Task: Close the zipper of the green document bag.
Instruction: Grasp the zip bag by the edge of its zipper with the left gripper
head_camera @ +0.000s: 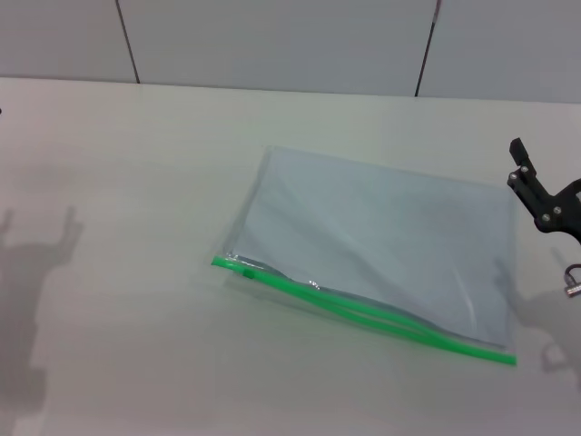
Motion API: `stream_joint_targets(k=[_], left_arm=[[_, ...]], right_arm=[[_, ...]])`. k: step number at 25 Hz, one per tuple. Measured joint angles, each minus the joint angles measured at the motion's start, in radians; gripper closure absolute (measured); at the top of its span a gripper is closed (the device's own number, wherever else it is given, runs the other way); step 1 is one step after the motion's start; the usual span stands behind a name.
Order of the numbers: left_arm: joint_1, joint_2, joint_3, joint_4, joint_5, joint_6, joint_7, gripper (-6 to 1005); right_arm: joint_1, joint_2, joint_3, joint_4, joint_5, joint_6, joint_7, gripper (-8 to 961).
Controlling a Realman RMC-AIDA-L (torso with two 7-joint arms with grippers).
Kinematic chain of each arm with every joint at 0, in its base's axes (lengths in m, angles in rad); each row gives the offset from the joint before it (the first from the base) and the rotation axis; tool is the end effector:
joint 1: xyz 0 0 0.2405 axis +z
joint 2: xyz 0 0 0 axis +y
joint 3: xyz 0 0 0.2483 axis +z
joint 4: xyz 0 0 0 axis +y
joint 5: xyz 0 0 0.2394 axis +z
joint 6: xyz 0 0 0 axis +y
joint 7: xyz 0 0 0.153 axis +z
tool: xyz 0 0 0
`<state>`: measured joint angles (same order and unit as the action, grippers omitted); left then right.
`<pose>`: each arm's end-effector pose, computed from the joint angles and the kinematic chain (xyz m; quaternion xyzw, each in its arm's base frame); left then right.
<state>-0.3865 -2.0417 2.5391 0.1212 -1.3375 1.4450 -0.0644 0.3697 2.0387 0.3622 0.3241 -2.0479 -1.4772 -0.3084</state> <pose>-0.3656 0.3206 0.0394 -0.5813 -0.1718 -0.3232 0.7267 0.2860 0.3024 -0.0499 -0.7352 -0.0076 0.3038 0.6059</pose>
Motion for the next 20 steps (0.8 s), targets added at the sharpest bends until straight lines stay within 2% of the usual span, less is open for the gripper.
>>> stream_joint_targets(k=[20], left_arm=[[0.000,0.000,0.001,-0.002,0.000,-0.010,0.043,127]], right_arm=[[0.000,0.002,-0.002,-0.005,0.000,0.000,0.000,141]])
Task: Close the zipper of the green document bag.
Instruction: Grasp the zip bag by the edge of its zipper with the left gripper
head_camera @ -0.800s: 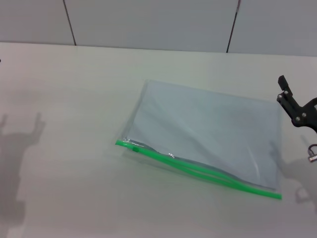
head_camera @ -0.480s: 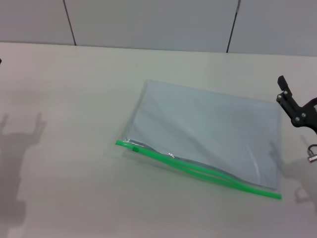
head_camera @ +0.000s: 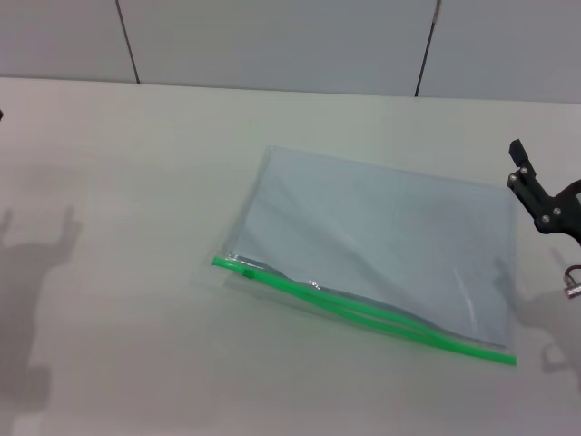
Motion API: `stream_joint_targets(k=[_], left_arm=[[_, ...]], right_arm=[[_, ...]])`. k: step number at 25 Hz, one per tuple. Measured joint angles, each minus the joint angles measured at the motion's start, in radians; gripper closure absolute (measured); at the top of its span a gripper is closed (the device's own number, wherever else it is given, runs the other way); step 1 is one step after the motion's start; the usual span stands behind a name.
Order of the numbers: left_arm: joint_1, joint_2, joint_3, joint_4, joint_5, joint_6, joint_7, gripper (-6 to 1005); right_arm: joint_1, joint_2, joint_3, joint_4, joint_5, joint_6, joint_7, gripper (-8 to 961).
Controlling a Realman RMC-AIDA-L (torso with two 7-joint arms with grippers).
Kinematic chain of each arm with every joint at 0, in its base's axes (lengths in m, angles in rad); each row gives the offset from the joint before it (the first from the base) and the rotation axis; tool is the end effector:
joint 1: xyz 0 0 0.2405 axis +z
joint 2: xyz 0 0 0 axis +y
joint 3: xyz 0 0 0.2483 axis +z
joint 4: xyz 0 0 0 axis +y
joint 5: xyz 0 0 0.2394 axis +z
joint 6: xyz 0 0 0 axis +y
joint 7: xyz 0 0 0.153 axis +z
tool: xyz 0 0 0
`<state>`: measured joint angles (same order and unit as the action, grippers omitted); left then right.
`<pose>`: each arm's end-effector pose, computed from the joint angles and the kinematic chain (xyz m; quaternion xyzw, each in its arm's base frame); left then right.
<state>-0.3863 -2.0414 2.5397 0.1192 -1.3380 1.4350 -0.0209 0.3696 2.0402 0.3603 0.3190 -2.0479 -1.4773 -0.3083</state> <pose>-0.3673 0.3208 0.0389 -0.5865 -0.1624 -0.3034 0.7332 0.2867 0.3021 -0.0501 -0.7361 -0.0083 0.3022 0.6056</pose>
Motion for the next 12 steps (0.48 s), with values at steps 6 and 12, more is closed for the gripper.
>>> stream_joint_targets(k=[6,12], left_arm=[[-0.002,-0.005,-0.003,0.007,-0.005,0.000,0.078,127],[-0.004,-0.005,0.033,0.026,0.043,0.002,0.225,126]], right_arm=[[0.002,0.000,0.000,0.000,0.000,0.003,0.000,141],[0.005,0.000,0.000,0.000,0.000,0.013,0.000,141]])
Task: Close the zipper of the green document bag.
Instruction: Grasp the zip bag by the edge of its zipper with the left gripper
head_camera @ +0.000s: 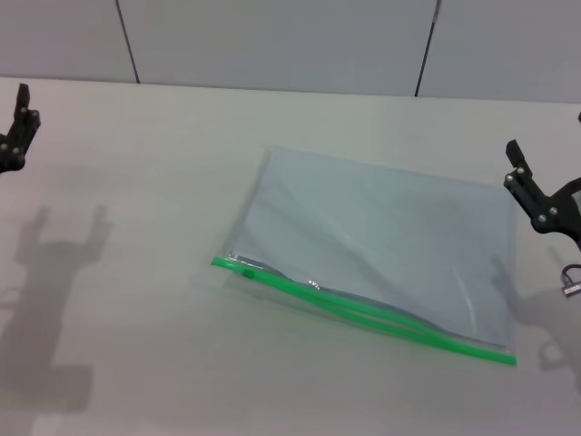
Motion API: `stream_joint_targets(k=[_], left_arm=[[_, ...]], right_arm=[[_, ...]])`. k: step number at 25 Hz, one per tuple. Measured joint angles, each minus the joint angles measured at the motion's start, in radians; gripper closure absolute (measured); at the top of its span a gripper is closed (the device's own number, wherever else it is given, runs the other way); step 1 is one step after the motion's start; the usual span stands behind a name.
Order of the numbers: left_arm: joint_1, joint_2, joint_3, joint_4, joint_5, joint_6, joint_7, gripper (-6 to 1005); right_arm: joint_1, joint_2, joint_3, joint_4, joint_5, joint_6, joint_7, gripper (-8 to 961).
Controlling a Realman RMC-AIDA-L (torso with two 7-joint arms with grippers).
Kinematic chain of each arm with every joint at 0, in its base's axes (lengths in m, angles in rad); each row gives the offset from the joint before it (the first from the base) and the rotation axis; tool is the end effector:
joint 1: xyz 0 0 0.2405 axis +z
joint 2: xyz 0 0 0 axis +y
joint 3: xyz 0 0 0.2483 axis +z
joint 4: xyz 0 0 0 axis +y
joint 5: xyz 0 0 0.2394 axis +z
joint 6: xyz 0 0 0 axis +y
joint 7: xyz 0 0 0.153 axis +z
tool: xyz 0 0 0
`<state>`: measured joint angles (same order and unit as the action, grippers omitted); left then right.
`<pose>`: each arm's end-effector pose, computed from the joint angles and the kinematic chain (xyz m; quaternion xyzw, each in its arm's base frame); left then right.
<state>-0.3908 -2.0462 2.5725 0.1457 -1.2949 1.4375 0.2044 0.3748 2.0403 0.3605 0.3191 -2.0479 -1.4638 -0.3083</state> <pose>-0.3528 0.3241 0.0230 -0.6267 -0.0845 -0.2379 0.7372 0.2865 0.3041 -0.0516 -0.7392 -0.0068 0.2991 0.6034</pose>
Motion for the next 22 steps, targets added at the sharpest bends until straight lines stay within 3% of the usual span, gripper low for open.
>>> stream_joint_targets(k=[6,14,22], left_arm=[[0.007,0.000,0.054,0.018,0.029,-0.022,0.086,127],[0.008,-0.001,0.258,0.029,0.087,-0.176,0.195,126],[0.016,-0.002,0.282,0.057,0.165,-0.275,0.256,127]], right_arm=[[0.001,0.000,0.002,0.000,0.001,0.007,0.000,142],[0.004,0.000,0.001,0.000,0.001,0.008,0.000,142],[0.006,-0.001,0.001,0.000,0.002,0.008,0.000,143]])
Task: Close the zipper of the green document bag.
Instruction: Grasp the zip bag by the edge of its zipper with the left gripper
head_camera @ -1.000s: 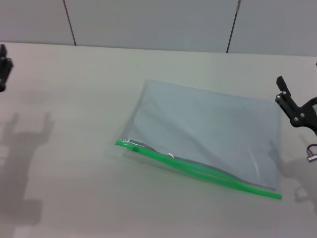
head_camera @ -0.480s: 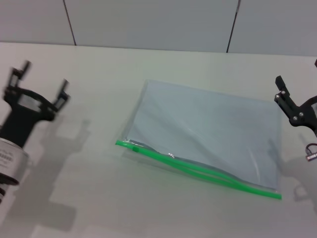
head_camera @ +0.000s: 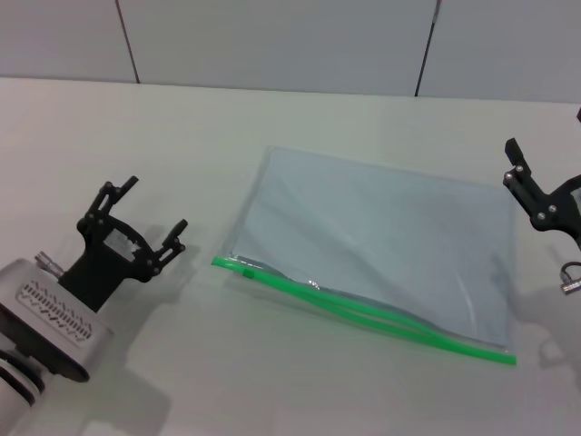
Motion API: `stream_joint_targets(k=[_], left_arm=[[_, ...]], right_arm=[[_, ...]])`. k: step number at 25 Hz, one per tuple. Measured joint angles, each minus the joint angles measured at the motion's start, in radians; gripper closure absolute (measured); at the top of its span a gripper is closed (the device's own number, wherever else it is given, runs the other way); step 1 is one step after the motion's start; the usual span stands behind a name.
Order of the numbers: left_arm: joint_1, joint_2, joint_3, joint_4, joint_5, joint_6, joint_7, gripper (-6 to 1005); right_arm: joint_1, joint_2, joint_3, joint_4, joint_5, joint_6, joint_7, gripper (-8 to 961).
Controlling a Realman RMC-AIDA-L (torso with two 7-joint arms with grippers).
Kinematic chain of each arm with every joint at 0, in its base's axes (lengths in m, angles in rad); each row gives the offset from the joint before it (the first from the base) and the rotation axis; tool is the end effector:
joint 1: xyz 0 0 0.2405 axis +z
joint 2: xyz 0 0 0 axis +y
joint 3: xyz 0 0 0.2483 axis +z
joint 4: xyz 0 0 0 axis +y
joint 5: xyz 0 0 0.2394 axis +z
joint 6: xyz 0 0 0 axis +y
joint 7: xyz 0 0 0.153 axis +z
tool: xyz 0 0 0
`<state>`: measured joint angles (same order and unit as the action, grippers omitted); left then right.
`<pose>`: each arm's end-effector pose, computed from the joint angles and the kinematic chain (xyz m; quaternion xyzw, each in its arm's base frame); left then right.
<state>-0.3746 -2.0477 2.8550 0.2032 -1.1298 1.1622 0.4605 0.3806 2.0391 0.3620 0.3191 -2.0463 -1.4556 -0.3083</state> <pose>-0.3479 0.3039 -0.0726 -0.8150 0.0173 -0.0938 0.5715 0.2861 0.3065 -0.0516 -0.7403 -0.0067 0.2974 0.6029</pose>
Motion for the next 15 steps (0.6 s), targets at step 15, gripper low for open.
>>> stream_joint_targets(k=[15], left_arm=[[-0.008,-0.001,0.001,0.003,0.158,-0.015,0.009,126]], right_arm=[[0.003,0.000,-0.001,0.000,-0.001,0.000,0.000,143]])
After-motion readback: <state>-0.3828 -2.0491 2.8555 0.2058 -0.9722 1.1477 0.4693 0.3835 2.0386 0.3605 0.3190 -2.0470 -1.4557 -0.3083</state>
